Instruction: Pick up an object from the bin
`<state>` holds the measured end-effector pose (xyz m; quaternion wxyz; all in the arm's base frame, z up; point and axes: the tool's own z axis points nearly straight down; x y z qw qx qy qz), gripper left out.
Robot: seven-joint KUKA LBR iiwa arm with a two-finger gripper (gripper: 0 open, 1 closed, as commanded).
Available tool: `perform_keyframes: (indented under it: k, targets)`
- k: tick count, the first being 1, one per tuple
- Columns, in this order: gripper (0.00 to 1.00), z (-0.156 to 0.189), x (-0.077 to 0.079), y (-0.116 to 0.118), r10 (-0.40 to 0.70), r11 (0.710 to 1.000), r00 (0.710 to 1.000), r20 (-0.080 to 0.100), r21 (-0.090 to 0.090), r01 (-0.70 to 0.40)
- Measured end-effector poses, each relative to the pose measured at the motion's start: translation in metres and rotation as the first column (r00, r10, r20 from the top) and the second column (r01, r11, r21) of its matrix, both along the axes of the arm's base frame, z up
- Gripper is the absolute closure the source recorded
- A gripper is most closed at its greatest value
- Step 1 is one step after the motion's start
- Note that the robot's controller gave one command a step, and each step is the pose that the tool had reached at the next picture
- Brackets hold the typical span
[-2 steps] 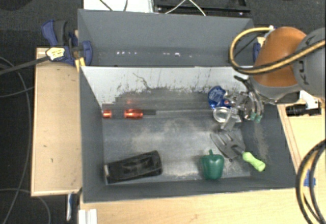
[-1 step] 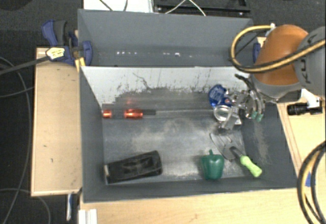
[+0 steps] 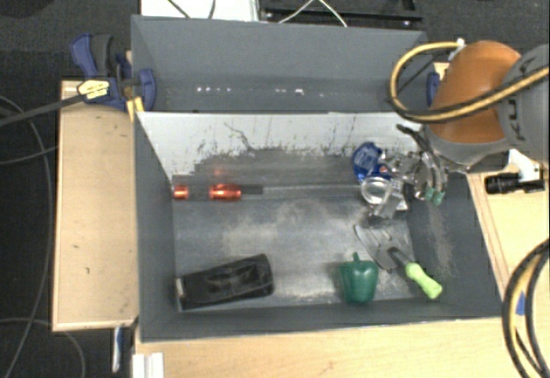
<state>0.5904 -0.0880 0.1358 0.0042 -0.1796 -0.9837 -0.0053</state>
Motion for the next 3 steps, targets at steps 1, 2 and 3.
perform_keyframes:
  k: [1, 2, 3]
  targets:
    - [1.0, 0.002, 0.0, 0.0, 0.001, 1.0, 1.0, 0.002, -0.001, -0.001]
    - [1.0, 0.006, 0.0, 0.0, 0.001, 1.0, 1.0, -0.001, 0.0, -0.001]
    - [1.0, 0.02, -0.001, 0.0, 0.001, 1.0, 1.0, -0.004, 0.001, -0.001]
